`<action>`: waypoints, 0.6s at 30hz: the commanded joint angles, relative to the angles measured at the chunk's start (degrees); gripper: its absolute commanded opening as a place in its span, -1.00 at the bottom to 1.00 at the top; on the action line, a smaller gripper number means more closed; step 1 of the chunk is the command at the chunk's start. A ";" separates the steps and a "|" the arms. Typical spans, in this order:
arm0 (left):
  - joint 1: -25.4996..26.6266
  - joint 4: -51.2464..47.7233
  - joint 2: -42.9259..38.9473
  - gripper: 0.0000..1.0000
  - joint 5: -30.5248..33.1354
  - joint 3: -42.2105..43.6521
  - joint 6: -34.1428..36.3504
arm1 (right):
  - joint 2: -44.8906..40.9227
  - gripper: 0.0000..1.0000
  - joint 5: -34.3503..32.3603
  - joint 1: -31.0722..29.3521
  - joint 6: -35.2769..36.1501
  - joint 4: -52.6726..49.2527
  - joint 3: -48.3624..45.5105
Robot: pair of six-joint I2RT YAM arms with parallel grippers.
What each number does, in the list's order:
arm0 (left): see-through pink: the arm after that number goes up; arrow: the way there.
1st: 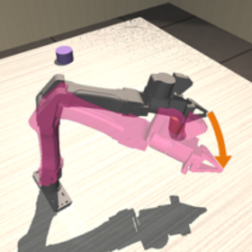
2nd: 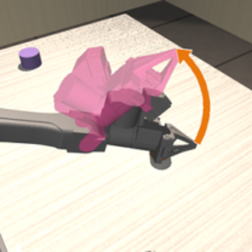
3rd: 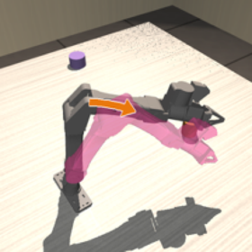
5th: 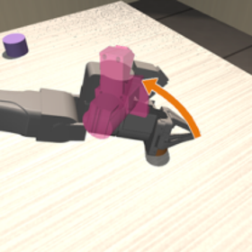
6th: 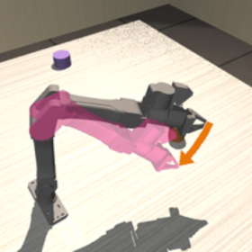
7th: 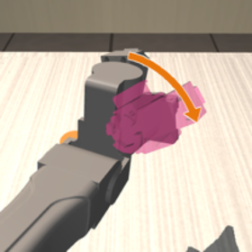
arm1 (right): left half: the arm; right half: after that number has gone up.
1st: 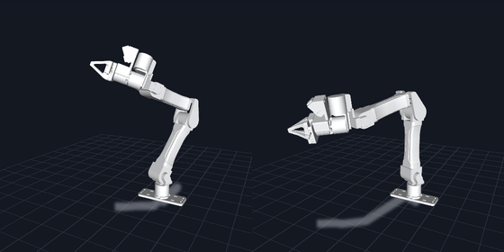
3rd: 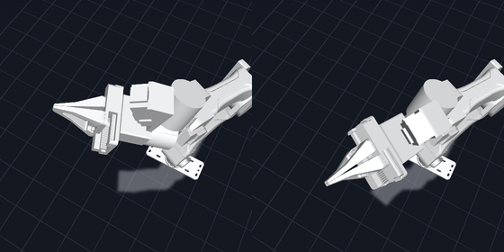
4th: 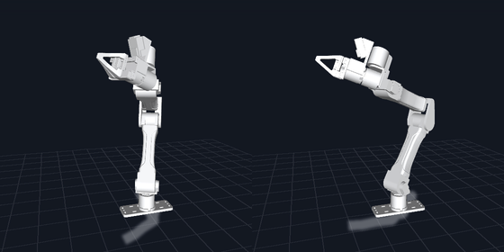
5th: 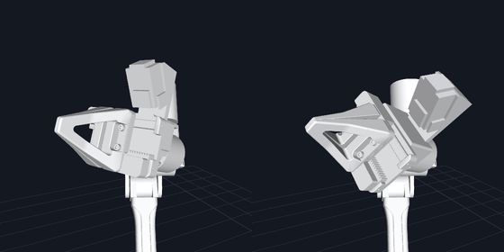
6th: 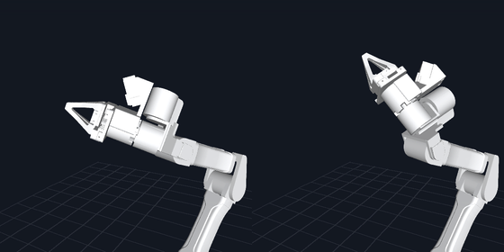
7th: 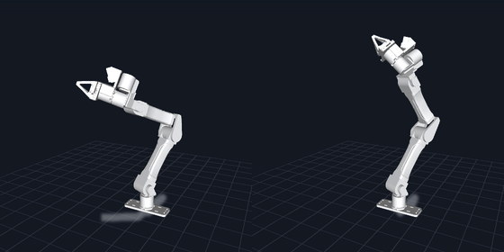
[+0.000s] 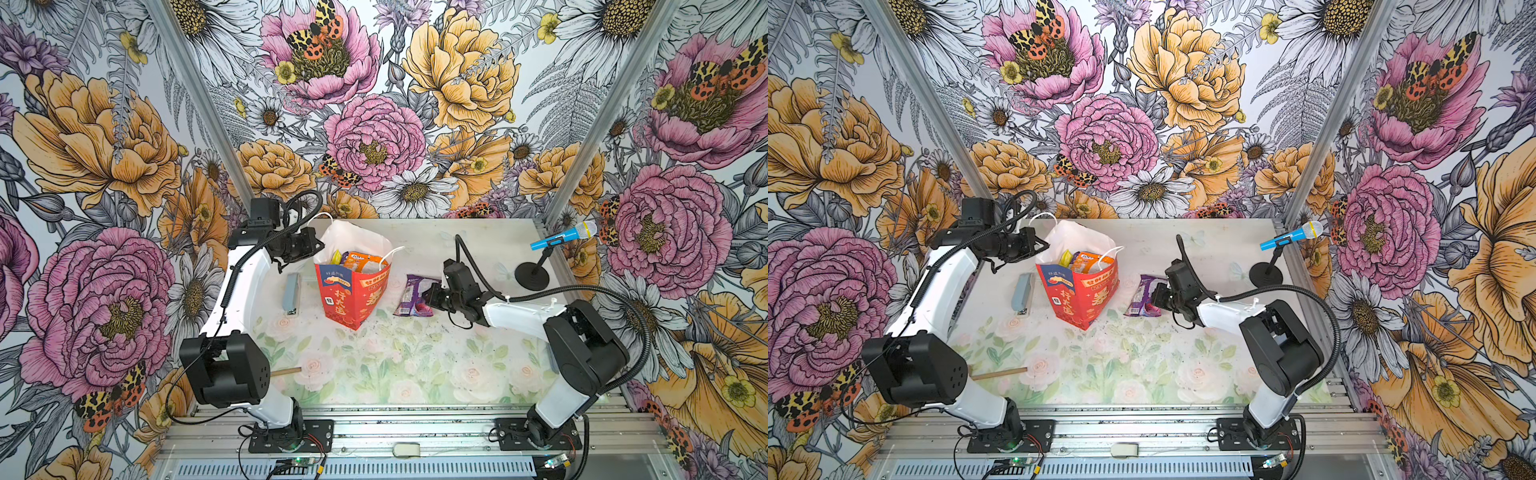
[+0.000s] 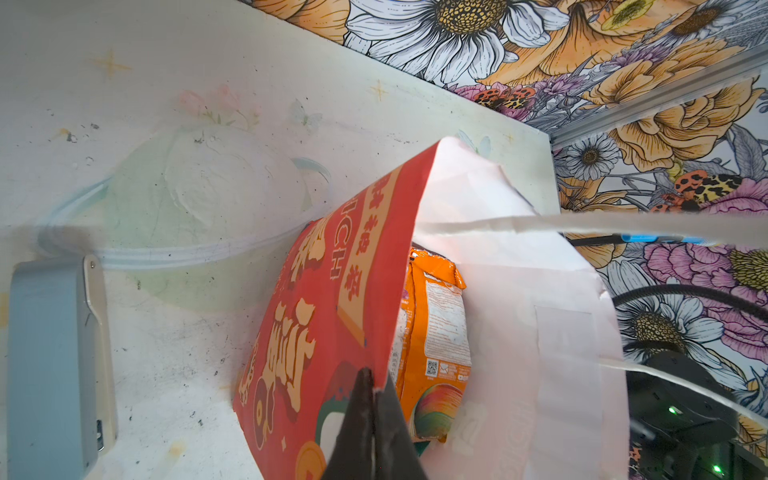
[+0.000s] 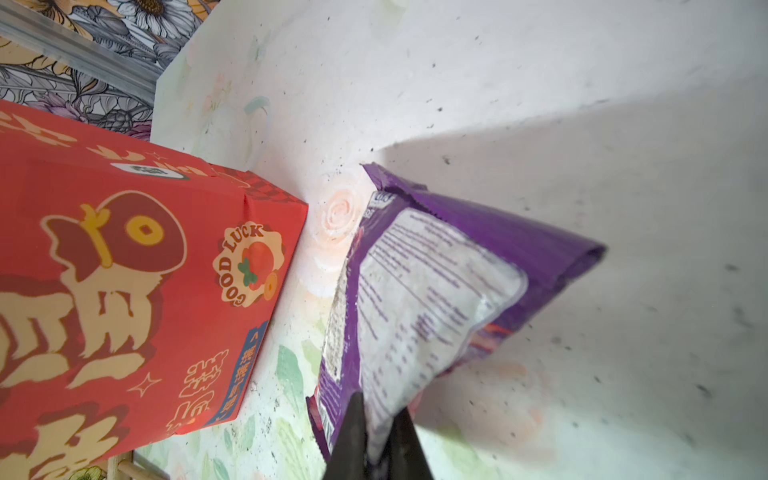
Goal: Place the snacks into the paper bag
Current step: 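Lift and carry the purple bag with the right gripper above the paper bag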
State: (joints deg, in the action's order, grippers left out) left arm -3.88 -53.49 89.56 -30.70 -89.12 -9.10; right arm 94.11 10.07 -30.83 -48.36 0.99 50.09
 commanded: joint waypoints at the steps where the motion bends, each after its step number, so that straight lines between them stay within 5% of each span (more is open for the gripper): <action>1: 0.24 0.23 -0.83 -1.00 0.56 0.79 -0.42 | -6.66 -1.00 -4.82 -0.22 0.72 -2.10 -1.22; 18: 0.37 0.23 -1.14 -1.00 0.31 0.70 -0.59 | -26.22 -1.00 -14.78 -0.11 3.51 -11.36 5.09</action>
State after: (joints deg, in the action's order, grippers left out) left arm -3.88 -53.47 89.56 -30.70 -89.12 -9.10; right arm 70.48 -1.87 -30.83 -46.54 -10.94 51.66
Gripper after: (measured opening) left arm 0.043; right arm 0.092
